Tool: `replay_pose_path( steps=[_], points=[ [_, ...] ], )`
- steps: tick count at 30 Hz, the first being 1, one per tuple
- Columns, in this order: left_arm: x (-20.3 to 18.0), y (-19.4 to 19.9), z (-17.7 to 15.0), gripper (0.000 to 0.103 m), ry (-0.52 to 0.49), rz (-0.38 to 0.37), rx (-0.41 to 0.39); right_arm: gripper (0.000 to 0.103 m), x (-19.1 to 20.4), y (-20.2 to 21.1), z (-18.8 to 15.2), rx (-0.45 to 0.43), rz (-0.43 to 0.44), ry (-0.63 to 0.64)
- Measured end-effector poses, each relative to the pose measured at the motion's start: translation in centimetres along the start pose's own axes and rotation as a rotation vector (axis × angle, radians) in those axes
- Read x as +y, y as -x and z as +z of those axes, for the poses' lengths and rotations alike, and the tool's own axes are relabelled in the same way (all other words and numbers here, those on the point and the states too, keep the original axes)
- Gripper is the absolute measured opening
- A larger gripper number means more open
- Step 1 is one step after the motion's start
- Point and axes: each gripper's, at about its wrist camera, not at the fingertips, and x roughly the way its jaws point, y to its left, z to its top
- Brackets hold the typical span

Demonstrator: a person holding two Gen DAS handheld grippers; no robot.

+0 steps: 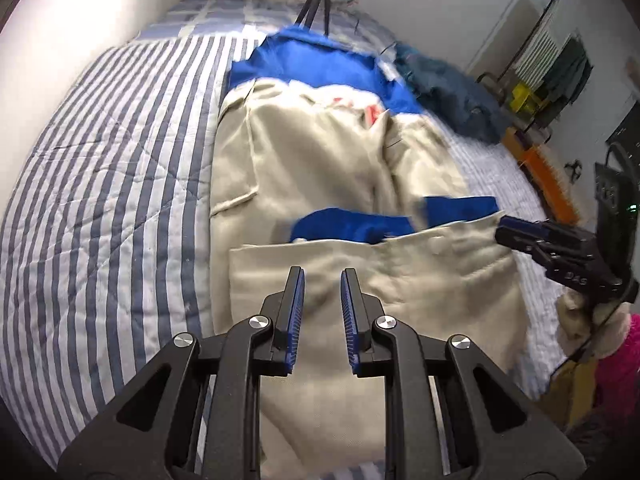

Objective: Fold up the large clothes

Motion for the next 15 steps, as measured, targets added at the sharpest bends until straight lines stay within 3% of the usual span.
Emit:
replay_pose_path(
  steps=[4, 7, 10, 12, 14, 15],
  points=[
    [0.6, -2.6, -0.1, 0.022, -0.046, 0.008, 0.051, 0.032, 0.6, -3.9, -0.3, 0.079, -0.034, 0.076],
    [1.0, -2.6, 0.3, 0.026, -0.066, -0.007, 0.073, 0.032, 0.1, -4.5, 0.2, 0.105, 0.001, 0.060],
    [1.4, -1.4, 1.8, 0.026, -0.068, -0.062, 0.065, 0.033, -1.2, -3.4, 1.3, 0.127, 0.115, 0.018],
    [1.7, -0.3, 3.6, 0.026, -0.077, -0.069, 0.011, 0.035, -2.1, -1.6, 2.5, 0.064, 0.203, -0.005],
    [2.5, 0.1, 5.5, 0.028, -0.067, -0.075, -0.021, 0.059, -3.1, -0.4, 3.9, -0.005, 0.234, -0.012],
    [3.4, -0.1, 7.0, 0.031, -0.048, -0.071, -0.039, 0.064, -3.8, 0.0, 4.7, -0.047, 0.213, -0.013]
  ],
)
